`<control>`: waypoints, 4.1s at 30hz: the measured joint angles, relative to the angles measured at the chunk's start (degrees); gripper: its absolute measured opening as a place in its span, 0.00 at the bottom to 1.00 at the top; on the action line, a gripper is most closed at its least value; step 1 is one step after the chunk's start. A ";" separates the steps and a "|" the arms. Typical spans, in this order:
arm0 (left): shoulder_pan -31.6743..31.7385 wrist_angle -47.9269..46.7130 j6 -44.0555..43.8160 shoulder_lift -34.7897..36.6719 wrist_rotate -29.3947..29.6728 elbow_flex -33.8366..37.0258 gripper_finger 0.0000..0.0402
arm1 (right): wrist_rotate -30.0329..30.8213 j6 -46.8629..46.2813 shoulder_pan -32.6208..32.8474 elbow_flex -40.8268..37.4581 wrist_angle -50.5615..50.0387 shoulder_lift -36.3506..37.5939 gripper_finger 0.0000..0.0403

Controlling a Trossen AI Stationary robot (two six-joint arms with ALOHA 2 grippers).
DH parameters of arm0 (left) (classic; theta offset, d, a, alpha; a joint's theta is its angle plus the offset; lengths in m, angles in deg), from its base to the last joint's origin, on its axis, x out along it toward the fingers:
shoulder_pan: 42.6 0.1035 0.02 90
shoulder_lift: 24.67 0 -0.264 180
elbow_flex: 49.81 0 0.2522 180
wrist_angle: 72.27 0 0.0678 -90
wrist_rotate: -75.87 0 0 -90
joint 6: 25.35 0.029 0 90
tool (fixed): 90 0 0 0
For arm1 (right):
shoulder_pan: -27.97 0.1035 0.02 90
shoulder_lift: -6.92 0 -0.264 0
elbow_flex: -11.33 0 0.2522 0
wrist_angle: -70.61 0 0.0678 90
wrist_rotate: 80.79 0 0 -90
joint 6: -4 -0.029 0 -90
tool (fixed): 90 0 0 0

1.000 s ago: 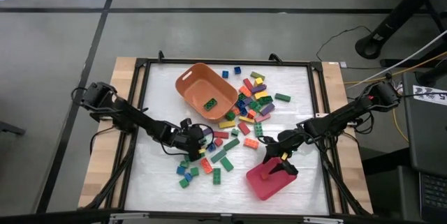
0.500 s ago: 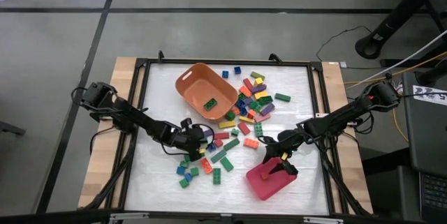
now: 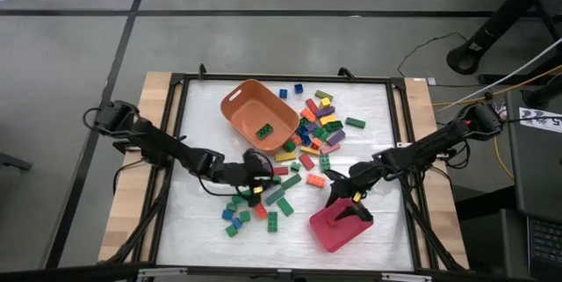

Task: Sort blocks by size
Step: Put the small green game piece into the red bin, then put the large orange game piece into the orange bin

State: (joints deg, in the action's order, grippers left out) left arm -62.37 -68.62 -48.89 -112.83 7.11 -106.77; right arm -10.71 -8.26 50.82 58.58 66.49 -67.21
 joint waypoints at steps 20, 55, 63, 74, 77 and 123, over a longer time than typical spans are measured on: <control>-3.48 29.50 11.33 -29.05 -13.46 -21.56 0.21 | 40.23 11.27 0.00 15.79 -37.01 0.00 0.59; -2.80 22.50 19.33 -33.23 -9.86 -27.30 0.45 | 35.85 -1.36 -15.80 13.77 -33.73 0.00 0.59; -1.96 4.18 19.18 -24.95 -9.85 -27.28 0.45 | 36.22 -3.94 -20.26 10.18 -26.98 0.00 0.59; -0.24 -15.84 16.50 -13.65 -8.33 -27.26 0.45 | 35.28 -3.95 -22.53 9.45 -24.17 -6.18 0.59; 0.03 -18.95 16.58 -11.52 -6.00 -27.26 0.45 | 35.29 -3.94 -22.51 9.45 -22.20 -9.33 0.59; -0.61 -25.06 14.72 -8.80 -3.39 -27.23 0.45 | 34.82 -6.35 -22.75 9.43 -12.27 -17.90 0.42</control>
State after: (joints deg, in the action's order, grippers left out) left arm -62.99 -93.68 -34.18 -121.63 3.71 -134.00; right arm 24.11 -14.61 28.07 68.00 54.21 -85.11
